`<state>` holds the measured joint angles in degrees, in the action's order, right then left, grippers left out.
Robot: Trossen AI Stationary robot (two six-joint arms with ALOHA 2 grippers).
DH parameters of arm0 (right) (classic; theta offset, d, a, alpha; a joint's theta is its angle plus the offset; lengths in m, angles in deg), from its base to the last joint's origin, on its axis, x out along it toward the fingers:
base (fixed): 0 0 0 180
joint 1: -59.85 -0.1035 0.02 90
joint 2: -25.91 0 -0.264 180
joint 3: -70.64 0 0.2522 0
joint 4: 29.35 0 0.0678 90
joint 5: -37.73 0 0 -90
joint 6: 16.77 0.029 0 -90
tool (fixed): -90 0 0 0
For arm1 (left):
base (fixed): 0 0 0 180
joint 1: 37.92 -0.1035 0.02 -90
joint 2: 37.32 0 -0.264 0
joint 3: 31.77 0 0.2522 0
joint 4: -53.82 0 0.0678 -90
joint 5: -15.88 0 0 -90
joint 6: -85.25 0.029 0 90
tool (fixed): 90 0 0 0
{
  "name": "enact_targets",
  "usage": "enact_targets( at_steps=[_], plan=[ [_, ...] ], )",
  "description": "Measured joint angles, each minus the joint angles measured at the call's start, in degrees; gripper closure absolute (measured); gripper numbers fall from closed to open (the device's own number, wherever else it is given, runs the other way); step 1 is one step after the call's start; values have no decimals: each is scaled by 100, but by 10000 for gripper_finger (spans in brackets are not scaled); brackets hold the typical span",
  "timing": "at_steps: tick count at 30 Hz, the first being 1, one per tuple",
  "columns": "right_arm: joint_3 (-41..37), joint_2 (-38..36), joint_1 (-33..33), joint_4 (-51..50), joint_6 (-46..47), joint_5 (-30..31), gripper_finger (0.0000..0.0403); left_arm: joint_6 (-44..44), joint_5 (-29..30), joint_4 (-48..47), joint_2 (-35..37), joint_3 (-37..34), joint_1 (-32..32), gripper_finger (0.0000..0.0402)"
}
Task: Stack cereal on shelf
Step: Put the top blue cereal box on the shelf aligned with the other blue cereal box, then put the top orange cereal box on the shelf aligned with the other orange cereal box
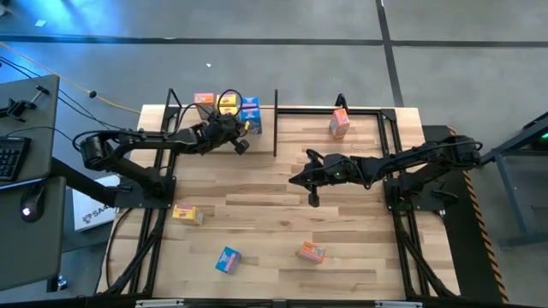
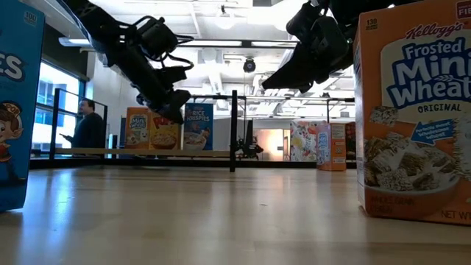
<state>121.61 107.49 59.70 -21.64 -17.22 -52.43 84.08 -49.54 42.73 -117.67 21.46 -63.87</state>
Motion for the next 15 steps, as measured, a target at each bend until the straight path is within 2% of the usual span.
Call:
enact_targets(
  at_steps=[5,9,15],
  plan=[
    [0,0,1,0,0,121,398,-13,-29,-16,91,0,22,401],
    [4,-294,-1,-249,64,299,399,-11,-423,44,419,-53,128,401],
    [3,-1286,114,-1973,560,1979,403,-21,-1419,789,1258,-783,273,401]
  ],
)
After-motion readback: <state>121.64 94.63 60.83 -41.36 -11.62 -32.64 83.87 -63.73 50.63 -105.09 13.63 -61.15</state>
